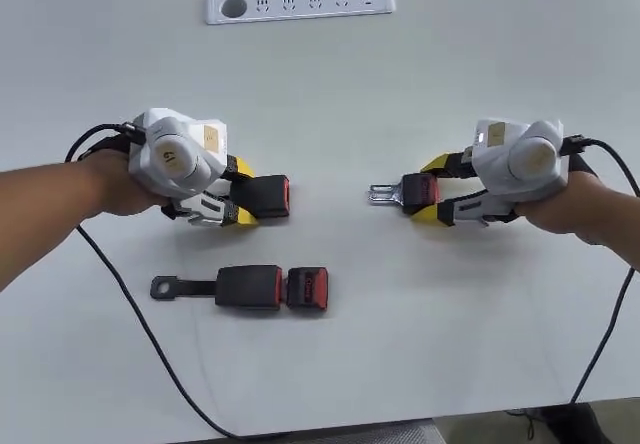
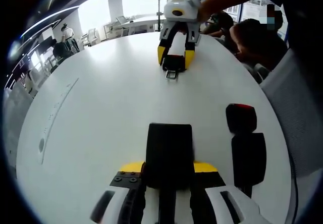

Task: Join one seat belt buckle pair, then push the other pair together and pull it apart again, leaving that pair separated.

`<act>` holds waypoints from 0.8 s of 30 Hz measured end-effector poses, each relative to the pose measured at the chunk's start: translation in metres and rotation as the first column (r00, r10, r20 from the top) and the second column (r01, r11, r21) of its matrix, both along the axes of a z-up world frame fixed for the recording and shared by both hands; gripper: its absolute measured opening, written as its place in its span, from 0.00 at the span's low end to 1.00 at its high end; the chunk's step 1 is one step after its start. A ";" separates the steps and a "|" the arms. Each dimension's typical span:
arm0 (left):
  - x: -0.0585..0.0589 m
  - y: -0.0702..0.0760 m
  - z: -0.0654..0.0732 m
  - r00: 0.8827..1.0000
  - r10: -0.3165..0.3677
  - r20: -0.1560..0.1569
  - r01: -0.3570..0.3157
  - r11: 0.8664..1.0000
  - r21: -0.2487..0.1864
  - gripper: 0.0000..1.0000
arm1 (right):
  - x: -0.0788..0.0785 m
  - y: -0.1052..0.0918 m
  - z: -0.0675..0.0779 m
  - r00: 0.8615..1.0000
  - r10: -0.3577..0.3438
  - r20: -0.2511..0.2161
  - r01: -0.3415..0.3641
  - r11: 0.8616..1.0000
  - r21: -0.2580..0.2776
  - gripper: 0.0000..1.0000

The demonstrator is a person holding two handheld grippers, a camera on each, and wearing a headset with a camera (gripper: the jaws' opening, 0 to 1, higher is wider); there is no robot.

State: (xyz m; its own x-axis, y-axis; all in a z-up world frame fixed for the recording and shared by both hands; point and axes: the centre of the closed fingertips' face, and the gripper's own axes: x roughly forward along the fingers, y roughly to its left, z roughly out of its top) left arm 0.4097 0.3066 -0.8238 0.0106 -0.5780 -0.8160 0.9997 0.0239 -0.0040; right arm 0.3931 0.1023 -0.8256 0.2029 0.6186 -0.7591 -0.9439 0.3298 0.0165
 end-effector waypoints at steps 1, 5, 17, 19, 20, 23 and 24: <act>0.000 0.000 0.000 1.000 0.000 0.000 0.000 1.000 0.001 0.35 | 0.000 -0.001 0.001 1.000 0.002 0.001 -0.002 1.000 0.002 0.38; -0.001 0.000 0.000 1.000 0.006 -0.002 -0.006 1.000 0.004 0.35 | -0.002 -0.011 0.003 1.000 -0.001 0.000 0.001 1.000 -0.003 0.38; -0.002 0.001 0.000 1.000 0.007 -0.001 -0.007 1.000 0.010 0.35 | 0.000 -0.023 0.003 1.000 -0.012 -0.005 0.012 1.000 -0.009 0.38; -0.002 0.001 0.000 1.000 0.007 0.000 -0.007 1.000 0.010 0.35 | 0.000 -0.022 0.003 1.000 -0.011 -0.005 0.011 1.000 -0.011 0.38; -0.002 0.001 0.000 1.000 0.005 0.002 -0.005 1.000 0.010 0.35 | 0.001 -0.022 0.003 1.000 -0.011 -0.006 0.011 1.000 -0.010 0.38; -0.003 0.001 0.000 1.000 0.002 0.008 -0.002 1.000 0.015 0.35 | 0.001 -0.020 0.003 1.000 -0.009 -0.005 0.009 1.000 -0.015 0.38; -0.003 0.001 0.000 1.000 0.010 0.006 -0.010 1.000 0.020 0.35 | 0.002 -0.020 0.003 1.000 -0.008 -0.006 0.008 1.000 -0.015 0.39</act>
State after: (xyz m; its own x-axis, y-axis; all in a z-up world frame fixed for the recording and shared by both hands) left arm 0.4069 0.3077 -0.8234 0.0211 -0.5610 -0.8275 0.9994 0.0338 0.0025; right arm 0.3948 0.0820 -0.8228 0.2033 0.6052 -0.7697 -0.9411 0.3377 0.0170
